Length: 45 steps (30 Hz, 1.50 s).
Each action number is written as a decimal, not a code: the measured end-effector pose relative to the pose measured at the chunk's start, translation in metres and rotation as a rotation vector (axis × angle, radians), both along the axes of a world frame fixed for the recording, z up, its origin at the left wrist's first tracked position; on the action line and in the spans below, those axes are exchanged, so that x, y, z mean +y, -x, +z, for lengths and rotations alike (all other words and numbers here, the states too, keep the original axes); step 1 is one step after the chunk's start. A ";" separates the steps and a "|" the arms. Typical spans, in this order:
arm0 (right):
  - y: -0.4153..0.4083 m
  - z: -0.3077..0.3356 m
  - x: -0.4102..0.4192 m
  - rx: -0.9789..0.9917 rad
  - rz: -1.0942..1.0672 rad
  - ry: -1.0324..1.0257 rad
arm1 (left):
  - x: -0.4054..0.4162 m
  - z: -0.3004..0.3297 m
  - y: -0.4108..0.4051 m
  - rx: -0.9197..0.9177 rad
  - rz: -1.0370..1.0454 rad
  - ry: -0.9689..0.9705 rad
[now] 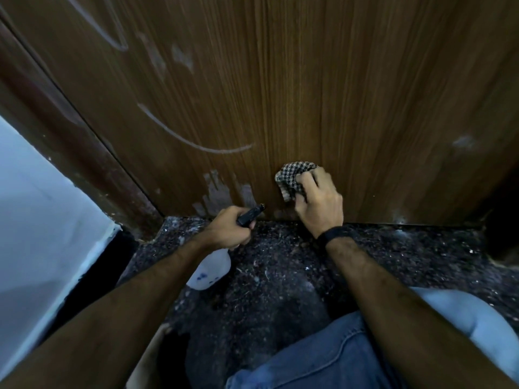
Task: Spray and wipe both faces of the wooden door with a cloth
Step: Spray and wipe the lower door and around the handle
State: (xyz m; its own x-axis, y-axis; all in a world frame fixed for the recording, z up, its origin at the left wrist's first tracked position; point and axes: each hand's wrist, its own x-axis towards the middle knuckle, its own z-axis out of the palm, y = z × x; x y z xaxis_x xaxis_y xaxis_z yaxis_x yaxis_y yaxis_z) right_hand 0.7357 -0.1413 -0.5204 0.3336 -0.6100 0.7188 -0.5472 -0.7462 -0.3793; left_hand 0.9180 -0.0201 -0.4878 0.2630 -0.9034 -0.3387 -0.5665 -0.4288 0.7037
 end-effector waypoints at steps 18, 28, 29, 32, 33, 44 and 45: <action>-0.024 -0.042 0.005 0.705 0.382 -0.036 | 0.007 -0.013 0.003 0.090 -0.004 -0.062; 0.018 -0.005 0.000 -0.175 -0.027 -0.076 | -0.006 -0.004 0.027 0.147 -0.046 -0.018; 0.016 -0.001 0.000 -0.207 -0.023 -0.058 | -0.005 -0.004 0.028 0.148 -0.038 -0.016; 0.006 -0.002 -0.001 -0.156 0.006 -0.050 | -0.001 -0.004 0.022 0.121 0.018 -0.015; 0.002 -0.006 -0.001 -0.091 0.042 -0.045 | 0.000 -0.005 0.018 0.114 0.054 -0.018; -0.042 -0.008 0.005 0.026 0.222 0.033 | 0.013 -0.010 -0.013 0.067 0.346 -0.020; -0.047 -0.001 0.005 -0.036 0.208 0.052 | 0.012 -0.010 -0.015 0.070 0.349 -0.027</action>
